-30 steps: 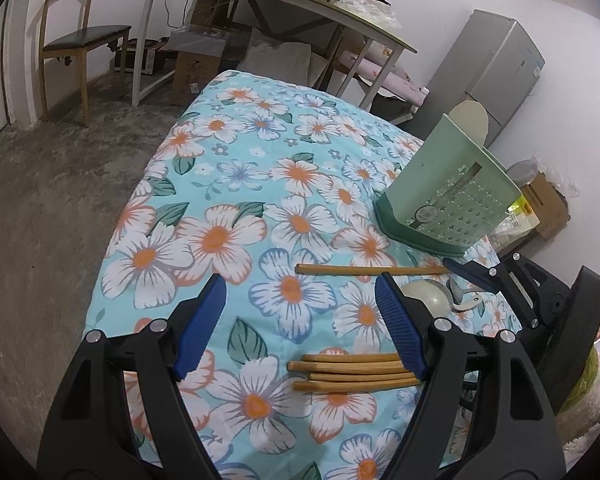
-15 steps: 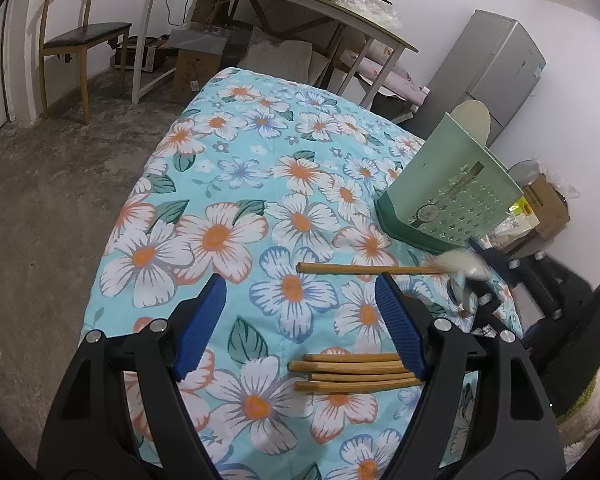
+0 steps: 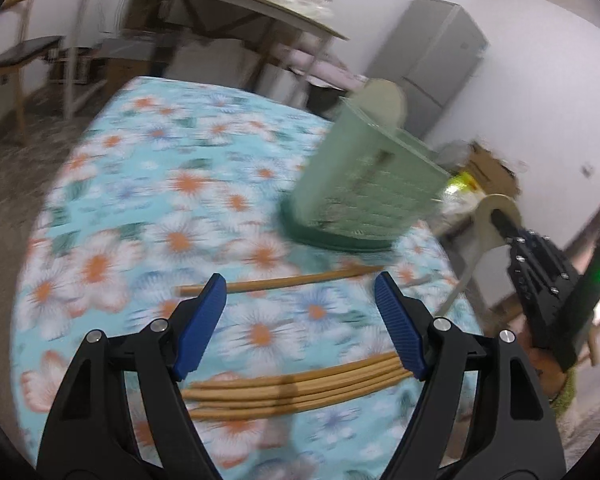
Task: Organize utensils
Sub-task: 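Lift the soup spoon with the right gripper while the left gripper grasps the other metal spoon, then raise the metal spoon with the left gripper while the right gripper carries the soup spoon toward the caddy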
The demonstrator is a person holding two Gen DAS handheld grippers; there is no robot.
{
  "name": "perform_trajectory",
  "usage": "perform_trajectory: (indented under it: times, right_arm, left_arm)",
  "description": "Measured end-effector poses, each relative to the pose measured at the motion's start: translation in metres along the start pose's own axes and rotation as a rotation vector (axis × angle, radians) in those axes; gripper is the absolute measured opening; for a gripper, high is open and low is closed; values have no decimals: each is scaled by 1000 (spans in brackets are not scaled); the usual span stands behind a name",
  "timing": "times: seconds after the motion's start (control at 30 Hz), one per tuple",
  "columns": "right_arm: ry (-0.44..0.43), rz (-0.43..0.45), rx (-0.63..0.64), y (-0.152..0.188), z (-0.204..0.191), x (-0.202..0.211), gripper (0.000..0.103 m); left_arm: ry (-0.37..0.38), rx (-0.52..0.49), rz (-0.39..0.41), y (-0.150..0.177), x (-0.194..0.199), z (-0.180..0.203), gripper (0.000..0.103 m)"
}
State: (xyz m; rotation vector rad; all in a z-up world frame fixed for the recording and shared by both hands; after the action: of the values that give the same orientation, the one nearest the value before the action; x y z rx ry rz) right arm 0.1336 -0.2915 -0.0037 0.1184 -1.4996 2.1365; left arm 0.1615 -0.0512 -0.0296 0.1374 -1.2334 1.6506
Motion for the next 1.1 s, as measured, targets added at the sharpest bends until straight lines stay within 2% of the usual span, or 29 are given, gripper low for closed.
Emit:
perform_trajectory:
  times: [0.1, 0.2, 0.27, 0.43, 0.6, 0.73, 0.8, 0.83, 1.0, 1.1]
  right_arm:
    - [9, -21, -52, 8, 12, -2, 8]
    - [9, -32, -86, 14, 19, -4, 8]
    - [4, -35, -101, 18, 22, -3, 8]
    - [-2, -28, -115, 22, 20, -2, 8]
    - [-13, -27, -122, 23, 20, 1, 8]
    - [-13, -25, -127, 24, 19, 2, 8]
    - [-14, -28, -131, 24, 19, 1, 8]
    - [-14, -30, -133, 25, 19, 1, 8]
    - [-13, -30, -139, 25, 21, 3, 8]
    - [-15, -30, -138, 25, 20, 2, 8]
  left_arm:
    - [96, -41, -41, -2, -22, 31, 59]
    - [140, -112, -133, 4, -53, 57, 54]
    - [153, -120, -187, 8, -73, 67, 48]
    - [194, 12, -312, 12, -118, 70, 34]
    - [177, 124, -402, 27, -147, 53, 23]
    - [167, 154, -388, 29, -150, 51, 15]
    - [166, 175, -387, 31, -154, 51, 4]
    - [173, 187, -385, 32, -155, 51, 2]
    - [166, 171, -347, 29, -144, 52, 0]
    - [127, 168, -317, 23, -125, 42, 0]
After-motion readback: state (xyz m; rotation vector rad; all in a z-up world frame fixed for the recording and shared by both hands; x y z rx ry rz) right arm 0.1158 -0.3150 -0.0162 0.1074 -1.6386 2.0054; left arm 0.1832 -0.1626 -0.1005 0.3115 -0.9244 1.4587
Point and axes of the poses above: each gripper's, at about its wrist camera, not at the fingertips, and x roughly against the way its jaws point, z to its right, y to its underside, the point moved 6 cm from there along -x, roughly the way its jaws point
